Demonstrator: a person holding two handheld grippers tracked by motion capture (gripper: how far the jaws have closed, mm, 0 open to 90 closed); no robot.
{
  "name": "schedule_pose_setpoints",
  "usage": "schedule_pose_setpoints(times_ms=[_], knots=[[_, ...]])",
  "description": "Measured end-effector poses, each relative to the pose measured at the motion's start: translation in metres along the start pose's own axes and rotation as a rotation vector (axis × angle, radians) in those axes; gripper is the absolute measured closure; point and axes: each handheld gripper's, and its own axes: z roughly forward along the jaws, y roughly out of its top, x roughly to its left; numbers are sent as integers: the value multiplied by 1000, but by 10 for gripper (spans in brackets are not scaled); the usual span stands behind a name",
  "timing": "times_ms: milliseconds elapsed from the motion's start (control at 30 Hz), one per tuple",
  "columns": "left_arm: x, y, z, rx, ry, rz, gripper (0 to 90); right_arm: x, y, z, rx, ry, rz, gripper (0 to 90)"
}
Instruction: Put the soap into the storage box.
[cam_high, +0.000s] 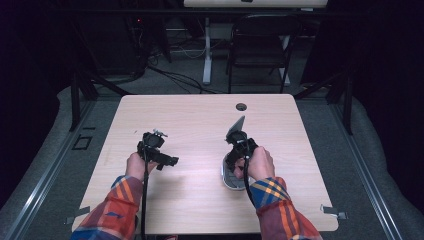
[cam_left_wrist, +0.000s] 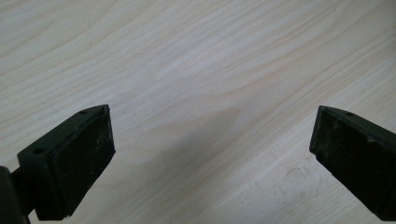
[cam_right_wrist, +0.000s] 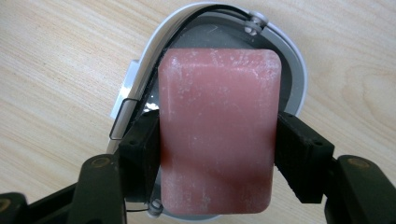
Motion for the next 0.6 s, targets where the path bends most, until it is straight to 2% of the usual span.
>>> schedule_pose_setpoints(times_ms=[200, 233, 333, 367, 433, 467, 533, 600], knots=[[0, 0, 0, 1, 0, 2, 0, 0, -4, -5, -24, 15, 14, 370], [0, 0, 0, 3, -2, 3, 0, -3, -6, -7, -32, 42, 15, 370], [-1, 0, 0, 0, 1, 4, 0, -5, -7, -8, -40, 59, 18, 375], [-1, 0, 0, -1, 1, 5, 0, -4, -9, -8, -62, 68, 34, 384], [-1, 0, 0, 1, 1, 5, 0, -6, -12, -13, -70, 71, 29, 391], [-1, 0, 0, 0, -1, 4, 0, -8, -15, -16, -97, 81, 38, 398], [-1, 1, 0, 2, -2, 5, 0, -11, -17, -22, -105, 74, 22, 400], [-1, 1, 0, 3, -3, 5, 0, -12, -19, -24, -118, 77, 26, 399]])
